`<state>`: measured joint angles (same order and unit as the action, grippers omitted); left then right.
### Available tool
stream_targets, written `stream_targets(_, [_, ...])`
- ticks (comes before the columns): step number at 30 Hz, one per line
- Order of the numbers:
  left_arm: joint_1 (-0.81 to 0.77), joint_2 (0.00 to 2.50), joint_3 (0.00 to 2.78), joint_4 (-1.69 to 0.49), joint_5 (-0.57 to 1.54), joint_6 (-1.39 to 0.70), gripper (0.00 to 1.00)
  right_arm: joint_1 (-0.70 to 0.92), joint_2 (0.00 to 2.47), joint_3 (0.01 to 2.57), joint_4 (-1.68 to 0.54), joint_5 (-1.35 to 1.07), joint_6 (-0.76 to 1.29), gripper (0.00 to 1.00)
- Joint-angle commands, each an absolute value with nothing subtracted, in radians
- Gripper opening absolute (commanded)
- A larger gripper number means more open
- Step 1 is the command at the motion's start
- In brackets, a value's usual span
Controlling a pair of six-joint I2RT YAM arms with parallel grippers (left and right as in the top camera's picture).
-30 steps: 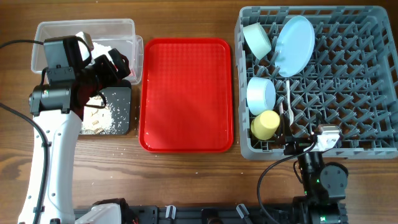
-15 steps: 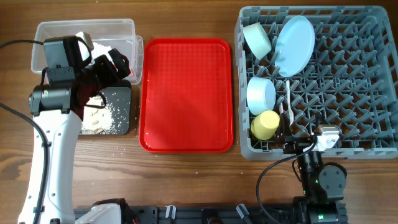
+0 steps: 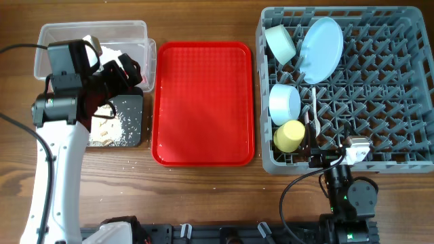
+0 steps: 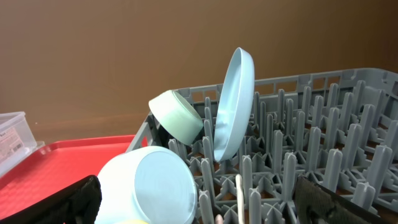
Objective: Sort waste into correct bins and load items into the dishwasher rack
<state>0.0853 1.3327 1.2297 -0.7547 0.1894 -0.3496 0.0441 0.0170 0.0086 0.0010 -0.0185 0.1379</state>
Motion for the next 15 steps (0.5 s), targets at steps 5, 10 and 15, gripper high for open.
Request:
stream_targets(5, [0.082, 0.867, 0.772, -0.398, 0.209, -0.343, 1.0, 0.04, 0.004, 0.005, 0.006, -0.03, 0.16, 1.0])
stream_targets(10, [0.083, 0.56, 0.525, -0.184, 0.254, -0.227, 1.0, 0.04, 0.004, 0.005, 0.006, -0.03, 0.16, 1.0])
stream_targets(15, [0.082, 0.288, 0.306, 0.0, 0.326, -0.112, 1.0, 0.04, 0.004, 0.005, 0.006, -0.03, 0.16, 1.0])
